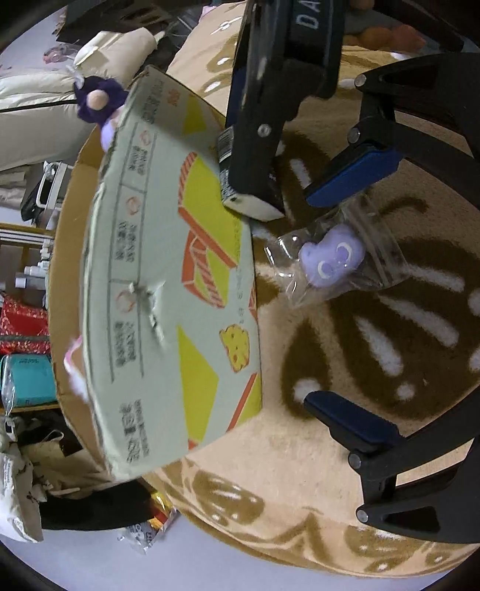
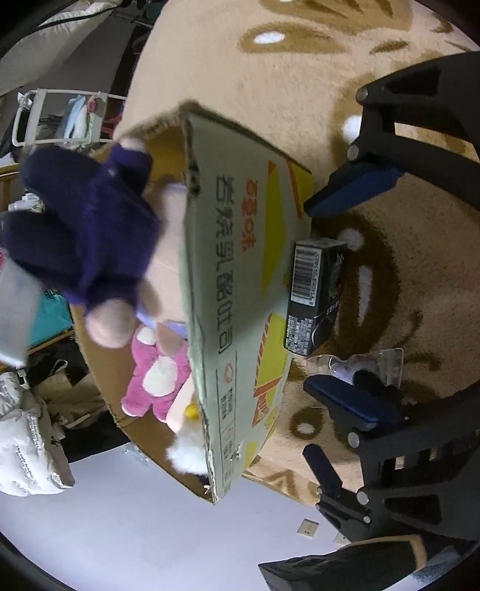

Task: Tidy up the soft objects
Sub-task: 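Grasp the clear bag with purple toy with the left gripper while the right gripper grasps the black box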

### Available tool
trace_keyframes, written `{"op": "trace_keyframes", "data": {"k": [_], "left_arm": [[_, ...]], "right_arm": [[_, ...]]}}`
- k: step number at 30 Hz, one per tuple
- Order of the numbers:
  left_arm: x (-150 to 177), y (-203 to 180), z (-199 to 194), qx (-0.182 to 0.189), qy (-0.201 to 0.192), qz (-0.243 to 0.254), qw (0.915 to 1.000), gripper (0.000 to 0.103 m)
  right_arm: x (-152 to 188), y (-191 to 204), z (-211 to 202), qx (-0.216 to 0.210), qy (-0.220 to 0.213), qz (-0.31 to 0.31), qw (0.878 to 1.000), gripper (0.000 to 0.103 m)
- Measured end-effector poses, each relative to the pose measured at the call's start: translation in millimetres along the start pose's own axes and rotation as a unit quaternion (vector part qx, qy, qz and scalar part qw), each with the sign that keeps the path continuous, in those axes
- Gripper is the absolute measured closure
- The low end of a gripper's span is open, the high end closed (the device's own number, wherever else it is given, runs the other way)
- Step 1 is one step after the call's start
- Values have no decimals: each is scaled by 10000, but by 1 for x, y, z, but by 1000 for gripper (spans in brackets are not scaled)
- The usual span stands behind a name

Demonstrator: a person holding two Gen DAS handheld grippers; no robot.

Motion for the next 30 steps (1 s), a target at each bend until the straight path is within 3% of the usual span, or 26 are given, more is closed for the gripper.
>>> {"op": "trace_keyframes", "data": {"k": [13, 18, 30], "left_arm": [[8, -11, 20, 74, 161, 153, 9997, 4], [8, -16, 28, -213, 79, 160, 9996, 4], [17, -24, 43, -400, 129, 326, 9986, 4]], "right_arm": [[4, -1, 10, -100, 158, 36, 9998, 24], [2, 1, 14, -85, 186, 23, 9998, 26], [6, 0, 14, 26, 167, 1, 9999, 28]]}}
Point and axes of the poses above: each gripper's, at about its wrist camera, not at the fingertips, and z roughly the way its jaws point, y to its left, x to its underside, the point moved 3 cm from there along z, roughly the way its jaws point, and after that the axes turned 11 degrees about -z, right-handed, at the moved point
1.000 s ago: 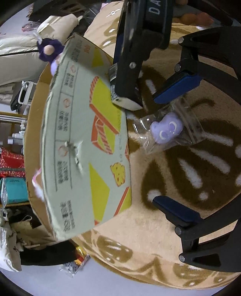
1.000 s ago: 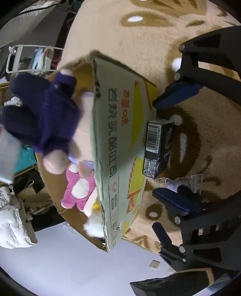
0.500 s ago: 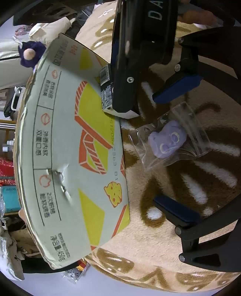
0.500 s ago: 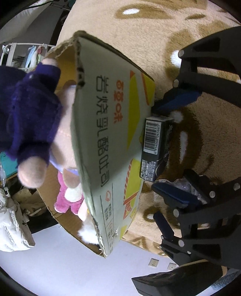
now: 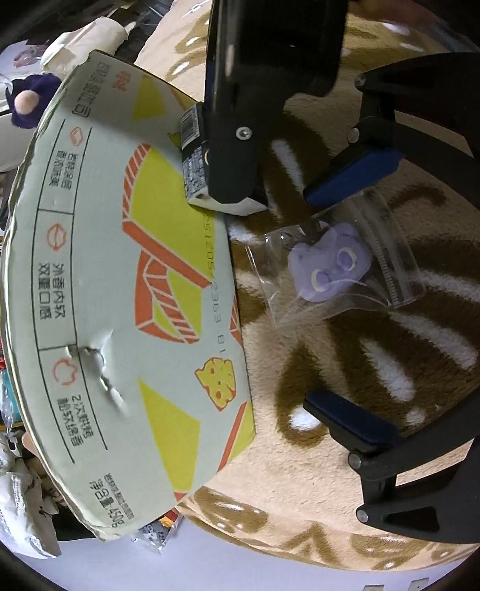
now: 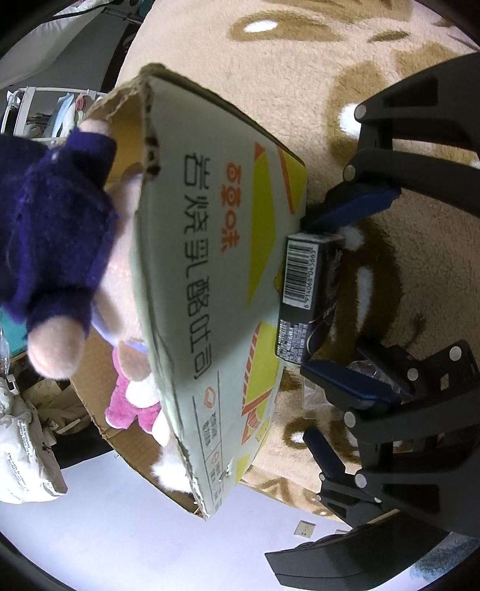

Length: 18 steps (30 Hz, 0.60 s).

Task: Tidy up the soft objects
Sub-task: 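Grasp the clear bag with purple toy with the left gripper while the right gripper grasps the black box, then lift both items over the box and open both grippers inside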

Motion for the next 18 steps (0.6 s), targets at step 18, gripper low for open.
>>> {"op": "trace_keyframes", "data": {"k": [18], "left_arm": [[6, 25, -7, -40, 90, 6, 10000, 18]], "right_arm": [[4, 2, -8, 160, -105, 0, 9998, 29]]}}
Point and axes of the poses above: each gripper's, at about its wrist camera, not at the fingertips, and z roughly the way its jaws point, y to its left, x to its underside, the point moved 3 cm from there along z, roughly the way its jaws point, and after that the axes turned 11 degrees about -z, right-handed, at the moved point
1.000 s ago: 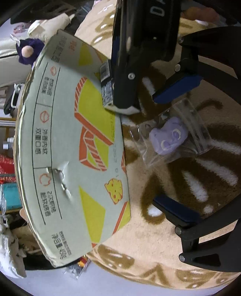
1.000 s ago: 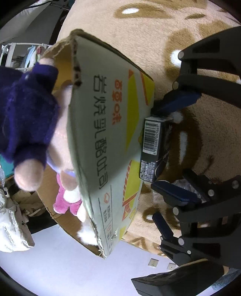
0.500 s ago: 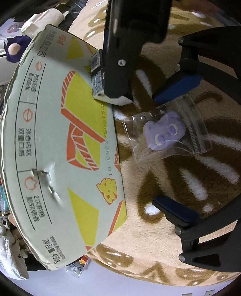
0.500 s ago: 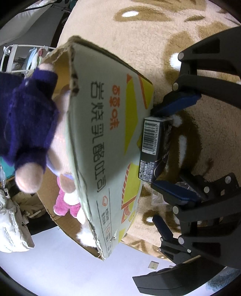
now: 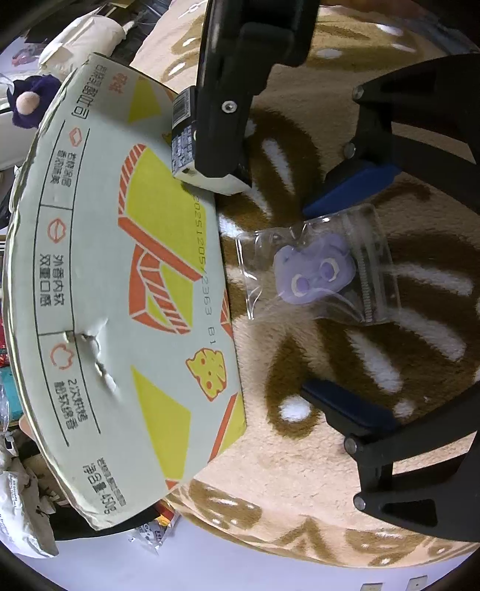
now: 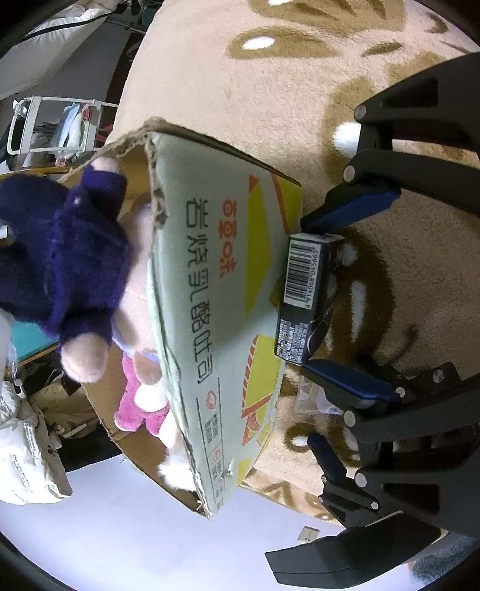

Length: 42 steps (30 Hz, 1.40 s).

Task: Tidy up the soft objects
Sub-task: 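Lift both items over the box and open both grippers inside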

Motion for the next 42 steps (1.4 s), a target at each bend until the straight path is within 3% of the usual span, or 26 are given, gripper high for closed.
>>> {"op": "trace_keyframes", "data": {"k": [5, 7, 13, 18, 24, 32, 42], "left_arm": [[2, 3, -10, 46, 18, -47, 10000, 34], [2, 8, -15, 40, 24, -115, 9999, 45], [3, 24, -25, 82, 59, -321, 9994, 46], [5, 25, -48, -46, -165, -357, 9992, 46], [0, 29, -86, -120, -671, -556, 9961, 46], [-18, 29, -147, -46, -1519, -651, 9862, 46], [-55, 25, -186, -126, -2301, -371, 9724, 46]], "right_arm": [[1, 1, -4, 1, -24, -63, 10000, 29], [2, 2, -7, 2, -52, -76, 10000, 29], [5, 3, -16, 48, -127, -171, 9998, 29], [7, 5, -29, 74, -235, -196, 9995, 29], [8, 7, -60, 85, -533, -281, 9981, 30], [-2, 21, -120, 147, -1267, -596, 9900, 30], [-35, 27, -155, 256, -2008, -825, 9758, 30]]}}
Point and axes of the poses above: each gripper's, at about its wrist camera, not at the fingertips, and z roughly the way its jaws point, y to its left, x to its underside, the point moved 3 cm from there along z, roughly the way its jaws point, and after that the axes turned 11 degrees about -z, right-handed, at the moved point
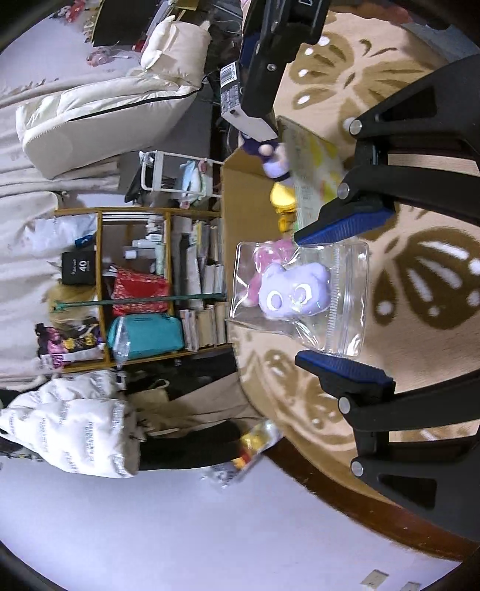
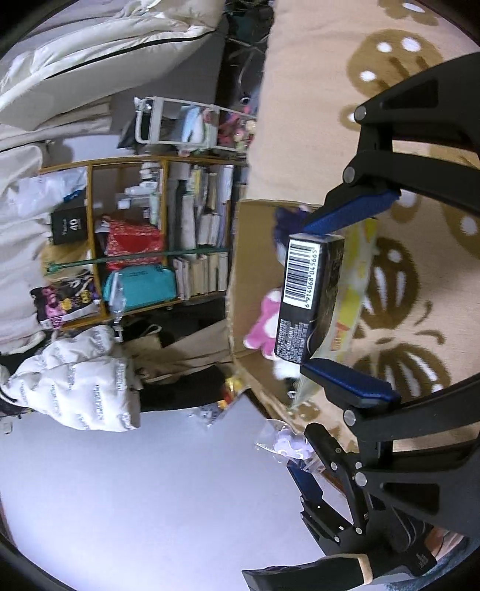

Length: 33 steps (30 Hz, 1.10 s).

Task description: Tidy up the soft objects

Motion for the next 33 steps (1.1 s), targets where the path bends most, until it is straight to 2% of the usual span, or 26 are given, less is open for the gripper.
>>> {"op": "trace_keyframes", "data": {"k": [6, 11, 16, 23, 25, 28, 31, 33], "left_arm": [[-24, -9, 18, -70, -232, 313, 9992, 46], [-30, -16, 43, -75, -212, 490, 9985, 46], [-28, -19, 67, -85, -105, 500, 9987, 46], [-22, -21, 87, -82, 21, 457, 9989, 44], [-21, -20, 90, -133, 65, 505, 9986, 34], [-19, -19, 88, -211, 26, 540, 9983, 33], [-18, -17, 83, -272, 68, 522, 9982, 26], [-19, -15, 75, -271, 48, 469, 9985, 23]], "right_arm": [[-15, -10, 16, -2, -192, 20, 9998, 30], [-22, -22, 35, -97, -377, 112, 9992, 29], [-21, -26, 58, -90, -295, -63, 9995, 29], [-18, -35, 76, -207, -171, 124, 9996, 28], [-16, -37, 78, -221, -151, 165, 9995, 25], [-16, -39, 73, -193, -222, 269, 9992, 14], [-18, -40, 66, -201, -269, 312, 9989, 13], [-19, -40, 57, -125, -323, 327, 9989, 2]]}}
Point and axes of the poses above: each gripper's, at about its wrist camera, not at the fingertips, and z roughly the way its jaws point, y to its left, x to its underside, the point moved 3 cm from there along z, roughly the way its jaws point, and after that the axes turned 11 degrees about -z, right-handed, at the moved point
